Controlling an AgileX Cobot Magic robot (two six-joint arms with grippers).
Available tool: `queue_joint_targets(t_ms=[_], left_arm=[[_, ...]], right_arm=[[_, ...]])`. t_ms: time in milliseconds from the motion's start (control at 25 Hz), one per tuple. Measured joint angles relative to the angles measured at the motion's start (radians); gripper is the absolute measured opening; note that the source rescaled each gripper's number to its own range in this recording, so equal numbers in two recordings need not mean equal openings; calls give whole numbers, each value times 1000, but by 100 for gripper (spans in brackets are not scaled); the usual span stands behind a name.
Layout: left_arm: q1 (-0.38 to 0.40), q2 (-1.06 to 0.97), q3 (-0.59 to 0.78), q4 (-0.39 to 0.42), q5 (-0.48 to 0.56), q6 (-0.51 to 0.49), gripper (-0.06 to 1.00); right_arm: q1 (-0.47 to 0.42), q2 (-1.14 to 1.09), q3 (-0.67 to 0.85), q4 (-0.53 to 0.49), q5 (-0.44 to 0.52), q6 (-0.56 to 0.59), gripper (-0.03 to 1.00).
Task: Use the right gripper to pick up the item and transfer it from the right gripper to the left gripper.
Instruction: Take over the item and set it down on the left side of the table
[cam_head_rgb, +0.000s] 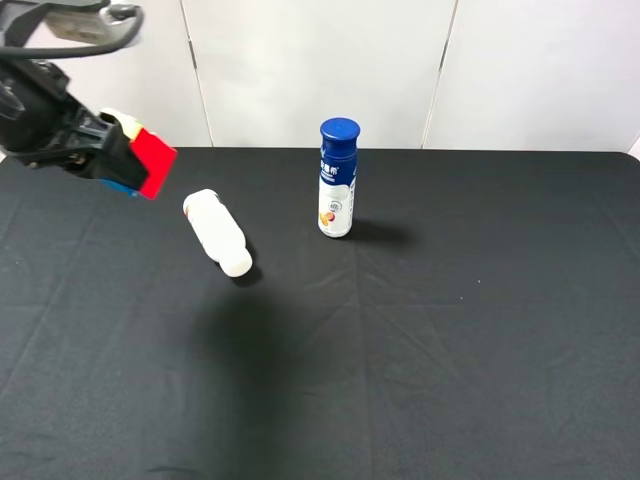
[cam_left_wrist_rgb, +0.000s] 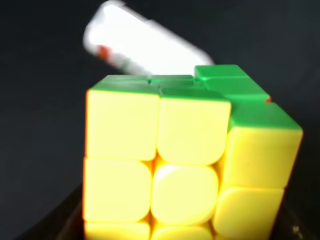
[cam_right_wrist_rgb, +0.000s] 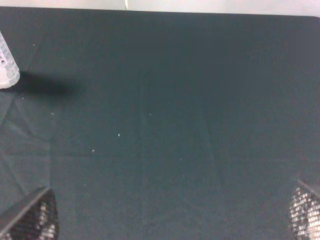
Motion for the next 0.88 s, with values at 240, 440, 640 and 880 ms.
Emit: queue_joint_targets(t_ms=[240, 440, 640, 880], left_arm=[[129, 39, -2, 70, 64, -26, 0], [182, 130, -2, 82, 80, -31, 0], [185, 242, -2, 81, 40, -31, 0], [185, 360, -2, 80, -61, -32, 0]], right_arm=[[0, 0, 0, 0, 0, 0, 99], [0, 0, 0, 0, 0, 0, 99], [0, 0, 0, 0, 0, 0, 99], [0, 0, 0, 0, -1, 0, 100]])
